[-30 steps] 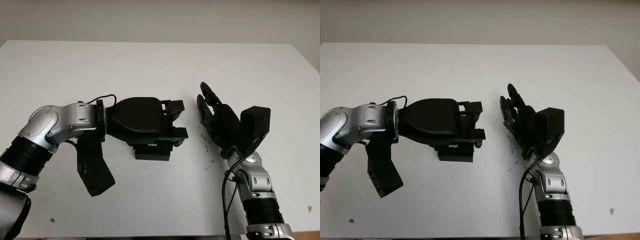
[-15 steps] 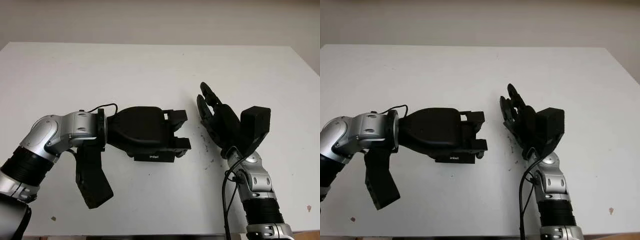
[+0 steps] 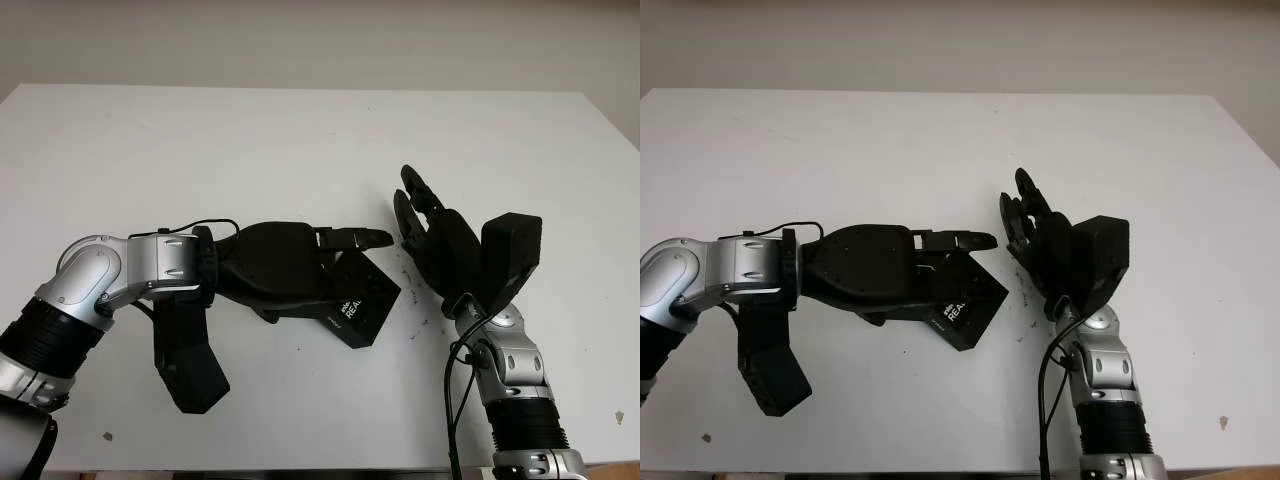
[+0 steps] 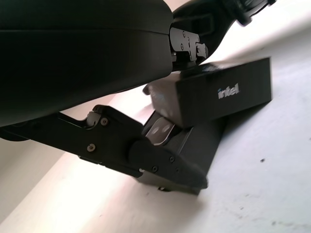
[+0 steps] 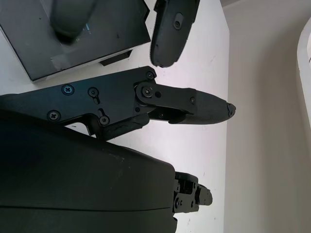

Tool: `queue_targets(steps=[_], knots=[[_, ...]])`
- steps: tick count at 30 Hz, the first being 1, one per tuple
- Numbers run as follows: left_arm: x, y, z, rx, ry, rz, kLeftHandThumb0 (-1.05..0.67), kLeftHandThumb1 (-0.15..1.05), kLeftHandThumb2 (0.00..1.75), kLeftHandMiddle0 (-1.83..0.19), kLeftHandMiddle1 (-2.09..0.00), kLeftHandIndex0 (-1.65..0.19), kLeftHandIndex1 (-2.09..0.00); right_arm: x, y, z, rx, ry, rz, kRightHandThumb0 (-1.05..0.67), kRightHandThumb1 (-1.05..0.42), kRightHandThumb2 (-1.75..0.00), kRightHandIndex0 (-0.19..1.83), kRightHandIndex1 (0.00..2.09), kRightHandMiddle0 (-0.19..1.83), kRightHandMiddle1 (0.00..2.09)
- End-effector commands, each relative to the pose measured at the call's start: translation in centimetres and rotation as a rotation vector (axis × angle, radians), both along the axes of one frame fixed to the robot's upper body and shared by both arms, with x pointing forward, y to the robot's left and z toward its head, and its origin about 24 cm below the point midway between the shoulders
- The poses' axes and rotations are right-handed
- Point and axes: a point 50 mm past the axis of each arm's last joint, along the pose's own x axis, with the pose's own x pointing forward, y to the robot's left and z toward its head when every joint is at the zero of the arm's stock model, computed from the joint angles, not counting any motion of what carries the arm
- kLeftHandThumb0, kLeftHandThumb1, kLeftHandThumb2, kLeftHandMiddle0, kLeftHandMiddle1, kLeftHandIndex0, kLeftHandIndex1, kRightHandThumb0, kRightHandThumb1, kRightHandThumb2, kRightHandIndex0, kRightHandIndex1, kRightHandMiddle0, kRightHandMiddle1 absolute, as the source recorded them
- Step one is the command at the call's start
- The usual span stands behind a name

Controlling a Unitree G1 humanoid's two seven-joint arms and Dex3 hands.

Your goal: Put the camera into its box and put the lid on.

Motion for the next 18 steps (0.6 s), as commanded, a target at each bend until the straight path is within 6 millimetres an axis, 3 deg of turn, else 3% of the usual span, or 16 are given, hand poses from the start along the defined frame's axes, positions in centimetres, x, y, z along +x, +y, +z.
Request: queue_targets(steps=[1, 12, 14, 18], knots=[[0.5, 0.2, 0.5, 0.011, -0.032, 0.014, -0.58, 1.04, 0.13, 0.08, -0.06, 0.04, -0.06, -0.1, 0.0, 0.3, 0.005, -0.018, 0.005, -0.66, -1.05, -0.49, -0.06, 0.06, -0.03, 0.05], [0.6, 0.4, 1.4, 0.063, -0.024, 0.151, -0.7, 1.05, 0.11, 0.1, -0.05, 0.06, -0.04, -0.1, 0.1, 0.3, 0.007, -0.013, 0.003, -0.65, -1.05, -0.49, -0.05, 0.06, -0.03, 0.06], [0.5, 0.5, 2.0, 0.03, 0.017, 0.195, -0.75, 1.05, 0.1, 0.07, -0.06, 0.06, -0.05, -0.2, 0.1, 0.3, 0.005, -0.013, 0.0, -0.66, -1.05, -0.49, -0.04, 0.06, -0.02, 0.06], [0.9, 1.3, 4.2, -0.175, 0.276, 0.325, -0.82, 1.05, 0.11, 0.03, -0.07, 0.07, -0.04, -0.1, 0.0, 0.4, 0.008, -0.021, -0.013, -0.66, -1.05, -0.49, -0.04, 0.06, -0.02, 0.06]])
